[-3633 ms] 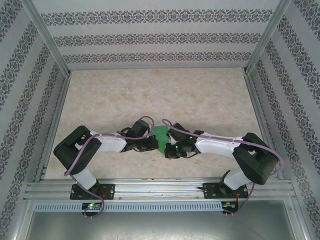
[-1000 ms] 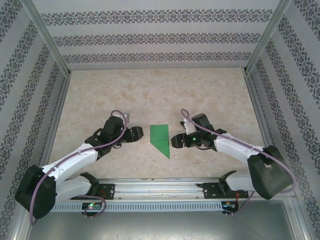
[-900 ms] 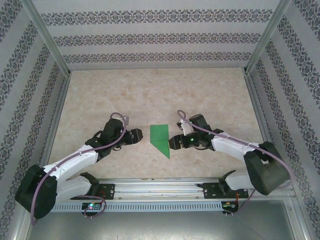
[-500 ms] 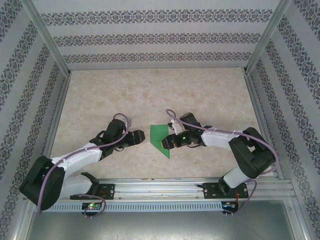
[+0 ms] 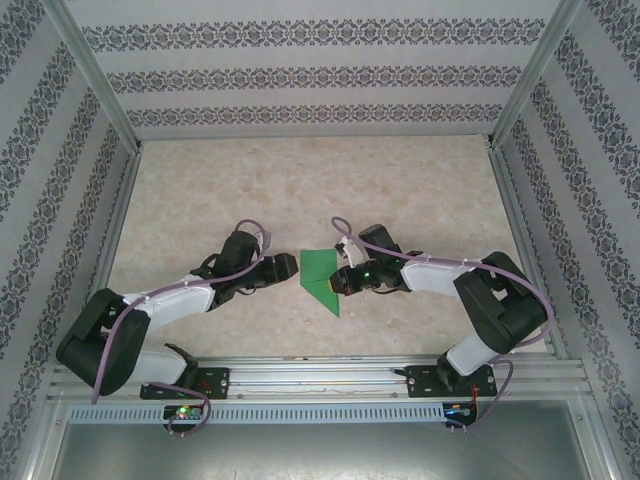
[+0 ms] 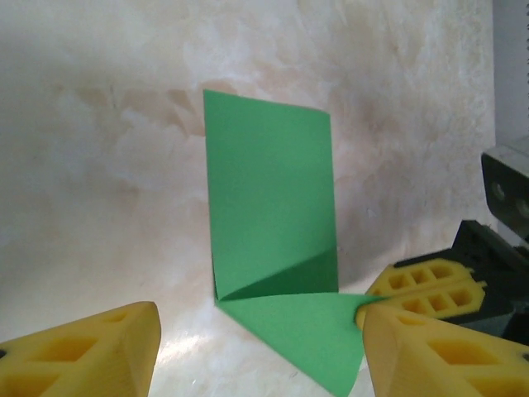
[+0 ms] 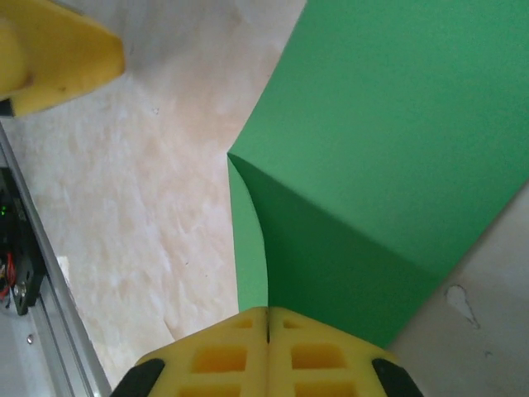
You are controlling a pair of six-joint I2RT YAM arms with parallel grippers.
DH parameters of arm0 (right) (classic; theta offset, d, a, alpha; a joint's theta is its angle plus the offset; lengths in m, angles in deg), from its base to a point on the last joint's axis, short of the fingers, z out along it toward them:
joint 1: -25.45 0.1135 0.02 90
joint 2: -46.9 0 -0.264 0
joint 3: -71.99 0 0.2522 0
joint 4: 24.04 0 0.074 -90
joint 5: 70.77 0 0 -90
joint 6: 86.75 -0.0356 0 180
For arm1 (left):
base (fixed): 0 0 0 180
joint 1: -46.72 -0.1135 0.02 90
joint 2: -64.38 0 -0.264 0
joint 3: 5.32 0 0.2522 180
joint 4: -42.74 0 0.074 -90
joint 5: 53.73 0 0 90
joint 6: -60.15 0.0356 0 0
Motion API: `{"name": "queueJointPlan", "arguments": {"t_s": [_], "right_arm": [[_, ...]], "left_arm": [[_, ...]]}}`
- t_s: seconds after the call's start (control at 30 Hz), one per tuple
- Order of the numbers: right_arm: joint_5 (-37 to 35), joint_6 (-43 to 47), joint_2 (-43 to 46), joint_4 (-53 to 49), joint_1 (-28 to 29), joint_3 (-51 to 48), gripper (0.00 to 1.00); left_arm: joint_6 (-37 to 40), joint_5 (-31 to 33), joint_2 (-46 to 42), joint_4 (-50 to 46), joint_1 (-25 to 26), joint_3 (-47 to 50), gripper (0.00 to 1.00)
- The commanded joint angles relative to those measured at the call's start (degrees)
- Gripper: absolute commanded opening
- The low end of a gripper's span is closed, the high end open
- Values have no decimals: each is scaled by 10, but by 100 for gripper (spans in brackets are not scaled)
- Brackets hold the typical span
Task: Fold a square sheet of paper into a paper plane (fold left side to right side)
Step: Fourth fold the wing at the center of the table.
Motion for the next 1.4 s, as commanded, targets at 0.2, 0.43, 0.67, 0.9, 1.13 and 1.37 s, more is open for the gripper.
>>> {"name": "queueJointPlan", "arguments": {"t_s": [0.2,0.43,0.67,0.9,1.13,1.37], "right_arm": [[22,-23,45,64,-21,-37,0],[29,-30,51,75,-28,-47,0],[30,-32,48,80,-32,-52,0],[-13,-37,67,54,-32,-55,27],[-138,-22,168,-66,-33,-55,55],[-272,-21,304,-208,-4,-42,67]], "left_arm": [[-55,-52,86,91,-18,-42,59],[-72,-93,166,139,-17,-67,51],[-87,-128,228,187,-15,-92,42],[-88,-141,243,197,-12,-107,36],[-85,-141,242,190,-12,-110,35],[-83,-143,238,186,-11,-118,34]]}}
